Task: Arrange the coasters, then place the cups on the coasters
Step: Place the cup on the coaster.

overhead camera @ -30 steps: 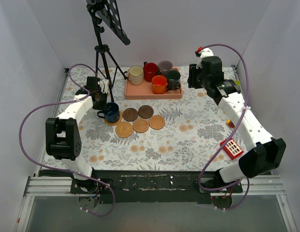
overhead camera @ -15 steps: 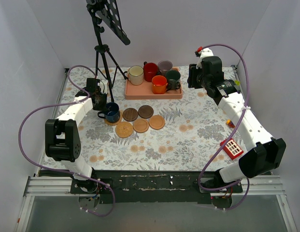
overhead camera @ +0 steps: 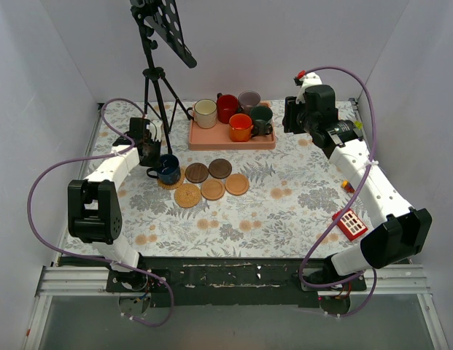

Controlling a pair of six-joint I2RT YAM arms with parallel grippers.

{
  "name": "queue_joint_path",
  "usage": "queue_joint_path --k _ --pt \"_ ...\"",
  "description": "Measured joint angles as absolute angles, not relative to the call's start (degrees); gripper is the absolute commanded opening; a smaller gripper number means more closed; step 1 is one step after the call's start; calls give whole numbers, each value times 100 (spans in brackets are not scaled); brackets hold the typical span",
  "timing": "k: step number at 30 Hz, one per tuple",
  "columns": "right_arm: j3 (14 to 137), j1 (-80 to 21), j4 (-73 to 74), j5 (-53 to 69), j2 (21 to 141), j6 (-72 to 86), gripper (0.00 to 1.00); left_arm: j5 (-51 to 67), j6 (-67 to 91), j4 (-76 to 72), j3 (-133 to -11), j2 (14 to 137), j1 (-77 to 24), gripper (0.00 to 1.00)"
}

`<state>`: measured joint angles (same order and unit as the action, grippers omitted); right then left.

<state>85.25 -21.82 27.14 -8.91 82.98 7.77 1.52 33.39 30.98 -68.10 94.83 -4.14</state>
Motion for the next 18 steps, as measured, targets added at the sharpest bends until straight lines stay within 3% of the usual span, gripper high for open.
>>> queue_joint_path --k 18 --pt "8525 -2182 2714 -882 8305 775 49 156 3236 3085 -6810 9483 -349 0"
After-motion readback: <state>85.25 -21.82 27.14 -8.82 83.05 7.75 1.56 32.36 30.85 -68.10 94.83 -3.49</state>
